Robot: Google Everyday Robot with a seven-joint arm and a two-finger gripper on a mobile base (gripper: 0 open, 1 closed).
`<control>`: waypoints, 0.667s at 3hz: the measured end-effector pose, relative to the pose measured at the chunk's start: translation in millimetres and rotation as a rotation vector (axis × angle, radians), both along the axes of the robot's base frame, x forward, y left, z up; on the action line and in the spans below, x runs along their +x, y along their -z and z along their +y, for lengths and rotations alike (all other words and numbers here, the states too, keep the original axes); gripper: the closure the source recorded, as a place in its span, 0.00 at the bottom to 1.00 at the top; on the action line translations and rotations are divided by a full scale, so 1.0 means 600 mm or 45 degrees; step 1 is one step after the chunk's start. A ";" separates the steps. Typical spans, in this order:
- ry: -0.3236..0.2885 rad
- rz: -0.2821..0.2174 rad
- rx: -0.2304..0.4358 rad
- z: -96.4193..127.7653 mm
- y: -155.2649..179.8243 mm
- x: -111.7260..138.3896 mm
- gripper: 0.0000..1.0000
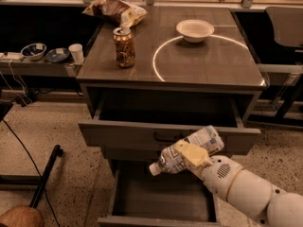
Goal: Pick blue plastic bottle from bottom drawer and place on counter
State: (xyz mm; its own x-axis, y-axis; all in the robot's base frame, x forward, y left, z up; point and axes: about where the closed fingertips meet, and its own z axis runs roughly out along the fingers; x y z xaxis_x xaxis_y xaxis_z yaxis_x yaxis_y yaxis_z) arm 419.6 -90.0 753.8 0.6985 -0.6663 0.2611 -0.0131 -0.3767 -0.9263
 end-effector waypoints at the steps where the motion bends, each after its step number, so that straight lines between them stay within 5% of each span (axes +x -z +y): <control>1: -0.010 -0.003 0.033 0.000 -0.009 0.013 1.00; 2: 0.028 -0.048 0.042 -0.012 -0.062 0.082 1.00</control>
Offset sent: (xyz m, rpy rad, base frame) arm 0.1204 -0.0077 0.0944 0.0455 -0.1088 -0.0394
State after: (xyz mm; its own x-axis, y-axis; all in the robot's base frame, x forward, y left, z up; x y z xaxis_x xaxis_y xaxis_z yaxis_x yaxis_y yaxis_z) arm 468.9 -97.1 790.9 0.6740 -0.6898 0.2645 0.0140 -0.3461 -0.9381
